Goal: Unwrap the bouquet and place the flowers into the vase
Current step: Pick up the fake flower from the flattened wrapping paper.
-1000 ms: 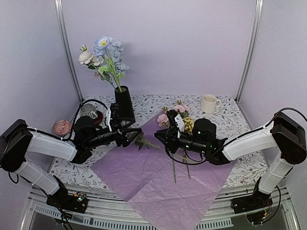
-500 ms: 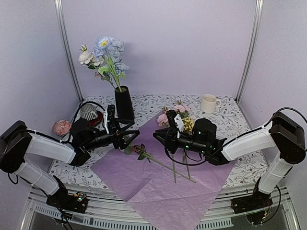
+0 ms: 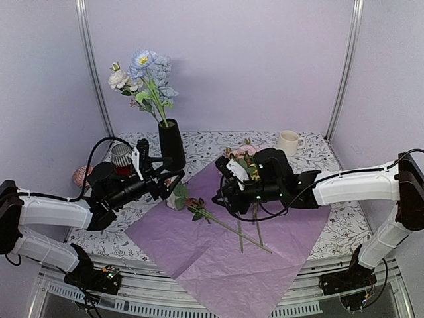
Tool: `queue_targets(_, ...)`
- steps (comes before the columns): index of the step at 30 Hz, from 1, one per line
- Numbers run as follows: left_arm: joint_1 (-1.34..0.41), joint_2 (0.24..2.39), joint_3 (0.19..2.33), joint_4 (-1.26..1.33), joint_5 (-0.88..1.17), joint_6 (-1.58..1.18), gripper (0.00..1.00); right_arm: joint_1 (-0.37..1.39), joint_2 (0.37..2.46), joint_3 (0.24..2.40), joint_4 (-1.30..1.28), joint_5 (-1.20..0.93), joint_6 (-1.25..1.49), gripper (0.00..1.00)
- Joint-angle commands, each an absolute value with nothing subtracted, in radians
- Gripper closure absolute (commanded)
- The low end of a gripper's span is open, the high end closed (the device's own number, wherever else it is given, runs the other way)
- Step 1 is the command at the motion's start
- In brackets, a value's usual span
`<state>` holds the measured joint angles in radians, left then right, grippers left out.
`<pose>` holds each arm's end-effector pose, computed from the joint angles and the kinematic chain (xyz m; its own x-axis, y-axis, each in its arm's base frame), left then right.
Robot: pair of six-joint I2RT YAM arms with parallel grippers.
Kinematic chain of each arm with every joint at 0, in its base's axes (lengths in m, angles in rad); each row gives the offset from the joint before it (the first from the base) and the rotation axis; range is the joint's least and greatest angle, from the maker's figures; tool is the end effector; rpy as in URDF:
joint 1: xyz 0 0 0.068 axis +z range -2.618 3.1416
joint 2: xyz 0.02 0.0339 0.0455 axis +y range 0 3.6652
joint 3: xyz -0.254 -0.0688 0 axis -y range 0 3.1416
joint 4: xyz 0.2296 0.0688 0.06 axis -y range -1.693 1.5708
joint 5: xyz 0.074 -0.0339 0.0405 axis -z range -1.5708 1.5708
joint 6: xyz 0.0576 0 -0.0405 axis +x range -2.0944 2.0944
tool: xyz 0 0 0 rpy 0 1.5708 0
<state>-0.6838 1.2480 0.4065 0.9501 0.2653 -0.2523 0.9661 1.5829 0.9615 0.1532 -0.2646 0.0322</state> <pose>0.1966 -0.1797 0.2372 -0.1213 -0.2119 -0.9697 0.8070 0.5478 -0.2206 0.1925 0.3050 0.2241 -0.2863 -0.3596 -0.8881 -0.9180 0.3685 0.1467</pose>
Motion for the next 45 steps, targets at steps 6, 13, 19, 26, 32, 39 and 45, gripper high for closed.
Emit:
queue_targets(6,-0.695,1.223,0.393,0.901,0.220,-0.218,0.15,0.972,1.605,1.117,-0.463,-0.199,0.093,0.65)
queue_targets(13,-0.694,1.229,0.399,0.895,0.225,-0.219,0.15,1.004,1.771,1.277,-0.696,-0.065,0.075,0.63)
queue_targets(19,-0.696,1.230,0.408,0.876,0.224,-0.213,0.15,1.011,1.915,1.389,-0.750,-0.054,0.054,0.64)
queue_targets(26,-0.697,1.223,0.411,0.867,0.223,-0.213,0.15,1.013,2.017,1.460,-0.776,-0.061,0.037,0.65)
queue_targets(32,-0.699,1.233,0.416,0.864,0.228,-0.219,0.15,1.021,2.064,1.479,-0.784,-0.080,0.023,0.70)
queue_targets(39,-0.701,1.240,0.420,0.862,0.232,-0.221,0.15,1.025,2.048,1.492,-0.756,-0.055,0.033,0.95)
queue_targets(45,-0.703,1.210,0.408,0.861,0.217,-0.218,0.15,1.022,1.880,1.457,-0.602,-0.006,0.081,0.97)
